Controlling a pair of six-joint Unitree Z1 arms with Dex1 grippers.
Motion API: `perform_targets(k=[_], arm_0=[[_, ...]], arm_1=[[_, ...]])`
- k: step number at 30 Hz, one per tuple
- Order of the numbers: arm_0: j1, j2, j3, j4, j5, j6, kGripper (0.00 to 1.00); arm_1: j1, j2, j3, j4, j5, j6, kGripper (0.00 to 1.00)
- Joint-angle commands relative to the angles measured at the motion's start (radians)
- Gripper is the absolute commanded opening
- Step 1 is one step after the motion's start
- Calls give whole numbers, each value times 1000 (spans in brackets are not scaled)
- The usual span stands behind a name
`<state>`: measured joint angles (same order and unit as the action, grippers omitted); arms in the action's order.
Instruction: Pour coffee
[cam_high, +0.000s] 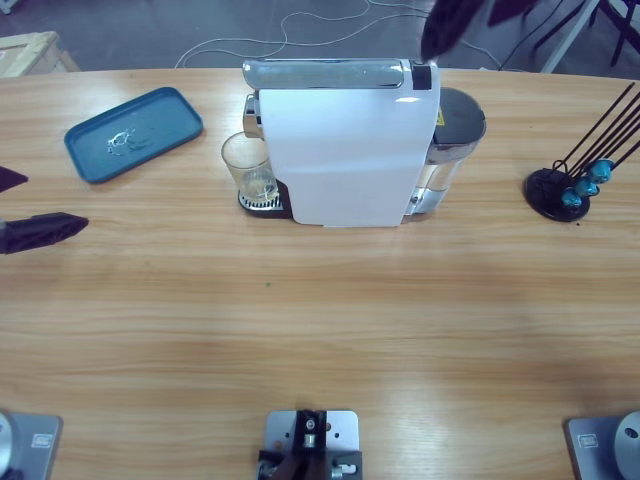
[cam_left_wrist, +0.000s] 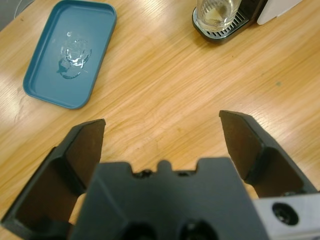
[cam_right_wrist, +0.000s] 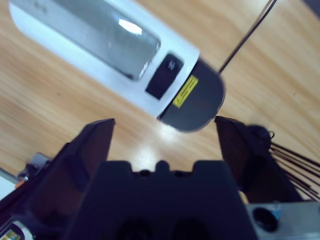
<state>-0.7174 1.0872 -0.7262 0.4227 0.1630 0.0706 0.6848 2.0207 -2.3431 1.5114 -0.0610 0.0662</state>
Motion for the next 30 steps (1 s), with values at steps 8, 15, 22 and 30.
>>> perform_targets(k=[8,15,22,30], arm_0=[[-7,17,32,4,15,-11,991],[-7,15,32,3,15,-12,991],[-7,-1,35,-2,9,-12,991],[-16,-67,59,-37,-27,-8,987]], arm_1=[[16,-81,71,7,6,18,1000],[16,-86,73,7,7,18,1000],[38,-200,158,-58,5,-1,1000],[101,-644,694,-367,-19,44,1000]])
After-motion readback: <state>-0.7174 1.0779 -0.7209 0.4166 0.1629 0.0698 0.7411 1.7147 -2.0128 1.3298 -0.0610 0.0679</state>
